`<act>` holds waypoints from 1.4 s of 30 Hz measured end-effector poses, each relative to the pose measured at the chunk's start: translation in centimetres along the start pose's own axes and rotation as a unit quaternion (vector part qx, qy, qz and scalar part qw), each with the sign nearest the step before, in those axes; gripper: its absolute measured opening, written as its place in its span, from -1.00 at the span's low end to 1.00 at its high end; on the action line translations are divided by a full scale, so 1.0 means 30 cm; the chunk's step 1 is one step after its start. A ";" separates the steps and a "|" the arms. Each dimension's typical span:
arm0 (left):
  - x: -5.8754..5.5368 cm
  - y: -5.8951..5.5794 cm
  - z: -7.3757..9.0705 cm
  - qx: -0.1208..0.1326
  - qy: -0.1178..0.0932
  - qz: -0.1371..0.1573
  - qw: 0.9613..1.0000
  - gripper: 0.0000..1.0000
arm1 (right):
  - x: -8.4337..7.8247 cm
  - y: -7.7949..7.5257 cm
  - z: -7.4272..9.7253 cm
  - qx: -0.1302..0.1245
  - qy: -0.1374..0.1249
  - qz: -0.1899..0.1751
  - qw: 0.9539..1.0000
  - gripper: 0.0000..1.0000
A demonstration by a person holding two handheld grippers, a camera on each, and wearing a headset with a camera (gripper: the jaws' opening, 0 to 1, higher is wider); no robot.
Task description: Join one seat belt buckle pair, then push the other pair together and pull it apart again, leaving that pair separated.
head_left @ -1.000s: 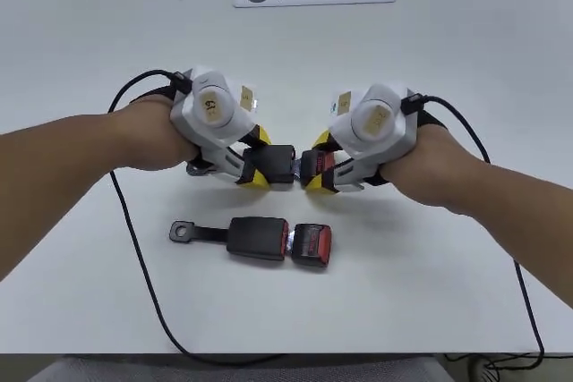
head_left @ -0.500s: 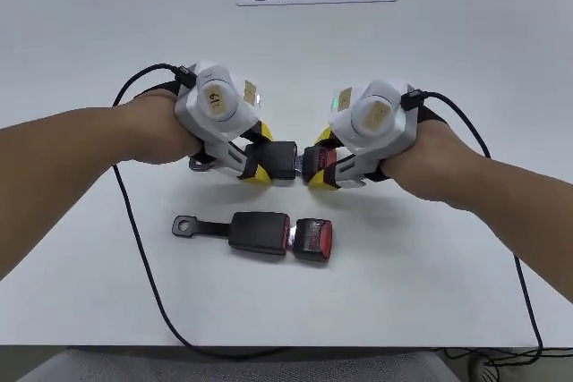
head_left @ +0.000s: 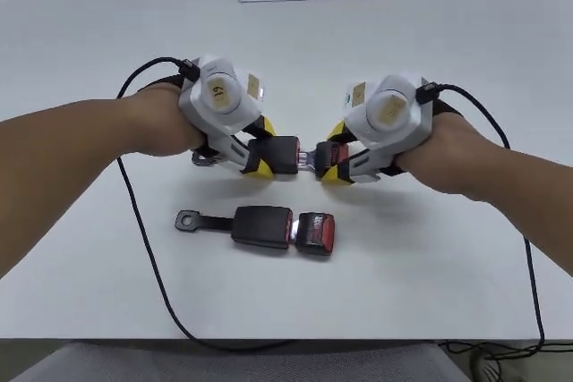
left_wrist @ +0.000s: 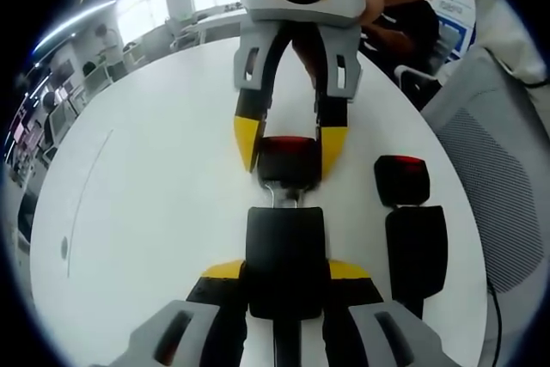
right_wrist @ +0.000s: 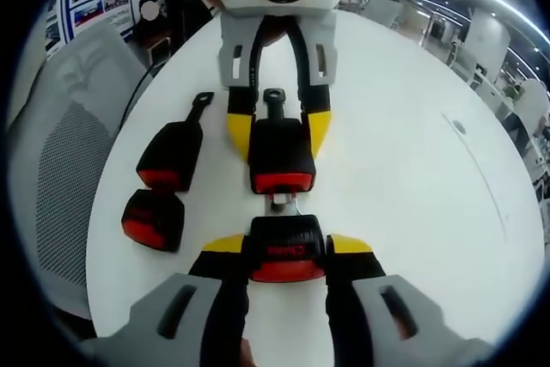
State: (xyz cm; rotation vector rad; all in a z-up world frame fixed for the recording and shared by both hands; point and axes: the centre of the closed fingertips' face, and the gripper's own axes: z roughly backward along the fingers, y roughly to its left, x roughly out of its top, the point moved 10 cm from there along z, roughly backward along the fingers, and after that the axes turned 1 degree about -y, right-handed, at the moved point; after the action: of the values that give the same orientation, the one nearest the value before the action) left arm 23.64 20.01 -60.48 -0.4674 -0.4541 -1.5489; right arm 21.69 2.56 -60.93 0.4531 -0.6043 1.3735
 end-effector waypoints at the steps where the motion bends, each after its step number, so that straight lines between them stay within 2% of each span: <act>1: 0.001 -0.001 0.000 0.000 0.000 0.000 1.000 -0.33 | -0.005 -0.001 0.004 0.001 -0.001 -0.003 1.000 -0.34; 5: 0.007 -0.004 0.000 0.000 0.004 -0.003 1.000 -0.33 | -0.034 -0.004 0.029 -0.003 -0.001 -0.012 1.000 -0.33; 6: 0.009 -0.004 0.000 -0.001 0.005 -0.003 1.000 -0.33 | -0.049 -0.014 0.035 -0.006 0.006 -0.012 1.000 -0.33; 9: 0.005 -0.001 0.000 -0.002 0.005 -0.002 1.000 -0.32 | -0.075 -0.022 0.053 -0.005 0.001 -0.015 1.000 -0.33; 20: 0.003 -0.001 0.001 0.000 0.005 0.005 1.000 -0.32 | -0.162 -0.022 0.128 -0.001 0.028 0.002 1.000 -0.32; 30: 0.007 -0.006 0.002 0.002 0.005 0.007 1.000 -0.31 | -0.227 -0.032 0.180 0.005 0.044 -0.006 0.999 -0.31; 39: 0.007 -0.007 0.004 0.003 0.003 0.007 1.000 -0.30 | -0.225 -0.033 0.178 0.012 0.051 -0.019 0.998 -0.29; 42: 0.003 -0.003 0.003 0.005 0.000 0.008 1.000 -0.27 | -0.227 -0.037 0.182 0.000 0.053 -0.032 0.998 -0.21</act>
State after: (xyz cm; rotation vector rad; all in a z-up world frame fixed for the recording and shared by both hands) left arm 23.55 20.00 -60.35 -0.4619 -0.4567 -1.5297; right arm 21.48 -6.23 -61.03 0.3932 -0.4987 1.3267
